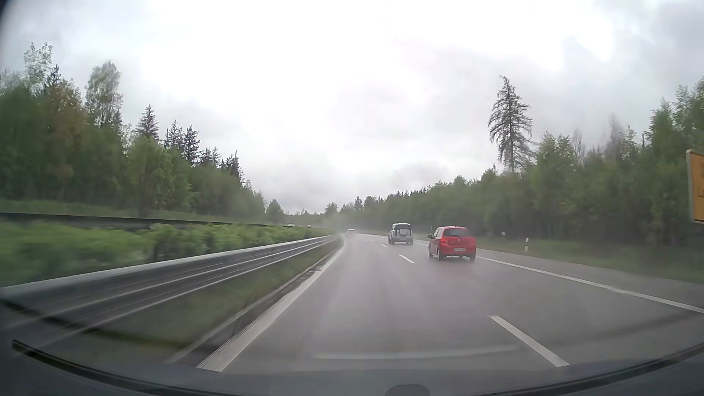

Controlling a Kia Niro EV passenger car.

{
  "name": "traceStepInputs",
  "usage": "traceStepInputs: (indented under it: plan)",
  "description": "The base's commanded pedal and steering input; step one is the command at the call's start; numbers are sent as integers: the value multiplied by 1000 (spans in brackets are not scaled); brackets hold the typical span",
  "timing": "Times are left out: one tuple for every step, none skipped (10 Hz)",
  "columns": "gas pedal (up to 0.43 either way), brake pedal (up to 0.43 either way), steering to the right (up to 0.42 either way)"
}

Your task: Follow the waypoints while adhering to traffic rules and regulations

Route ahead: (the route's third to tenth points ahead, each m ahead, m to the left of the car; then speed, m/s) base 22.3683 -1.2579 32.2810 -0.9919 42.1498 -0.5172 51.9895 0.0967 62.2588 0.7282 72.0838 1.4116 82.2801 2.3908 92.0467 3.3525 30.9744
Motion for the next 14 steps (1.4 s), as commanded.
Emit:
traceStepInputs:
  plan:
    - [331,0,-8]
    - [331,0,-8]
    - [331,0,-8]
    - [331,0,-8]
    - [331,0,-8]
    - [331,0,-8]
    - [331,0,-8]
    - [331,0,-8]
    - [331,0,-8]
    - [331,0,-8]
    - [331,0,-8]
    - [331,0,-8]
    - [331,0,-8]
    - [331,0,-8]
